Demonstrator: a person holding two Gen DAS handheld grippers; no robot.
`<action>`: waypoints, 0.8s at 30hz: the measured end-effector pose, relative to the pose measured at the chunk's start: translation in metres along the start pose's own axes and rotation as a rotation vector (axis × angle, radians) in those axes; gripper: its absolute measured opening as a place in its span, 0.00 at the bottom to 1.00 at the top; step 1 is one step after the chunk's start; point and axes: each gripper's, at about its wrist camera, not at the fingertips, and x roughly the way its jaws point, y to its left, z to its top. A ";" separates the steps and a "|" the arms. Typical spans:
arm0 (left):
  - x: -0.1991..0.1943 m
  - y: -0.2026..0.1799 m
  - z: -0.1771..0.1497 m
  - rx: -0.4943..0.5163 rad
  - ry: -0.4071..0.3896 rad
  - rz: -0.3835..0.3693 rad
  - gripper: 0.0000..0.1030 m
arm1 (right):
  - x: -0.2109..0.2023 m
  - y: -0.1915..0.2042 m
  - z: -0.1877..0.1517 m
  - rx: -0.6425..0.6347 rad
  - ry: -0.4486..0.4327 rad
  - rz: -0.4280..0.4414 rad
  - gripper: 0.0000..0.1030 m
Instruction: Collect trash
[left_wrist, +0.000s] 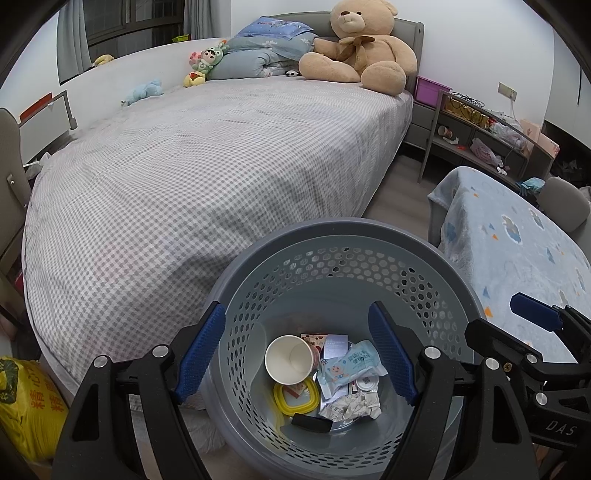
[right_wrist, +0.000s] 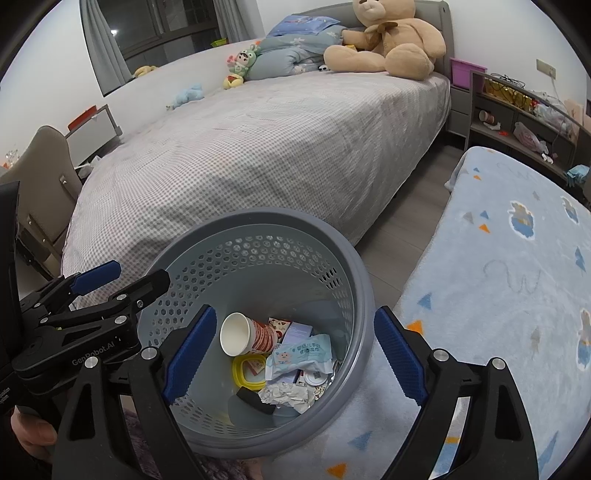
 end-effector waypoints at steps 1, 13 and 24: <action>0.000 0.000 0.000 0.000 0.000 0.001 0.74 | 0.000 -0.001 0.000 0.001 0.000 0.000 0.84; 0.002 0.000 -0.001 -0.001 0.003 0.006 0.75 | 0.000 -0.001 0.000 0.002 0.000 0.000 0.84; 0.001 0.001 -0.001 -0.005 -0.001 0.022 0.77 | 0.000 -0.001 0.000 0.001 -0.001 0.000 0.84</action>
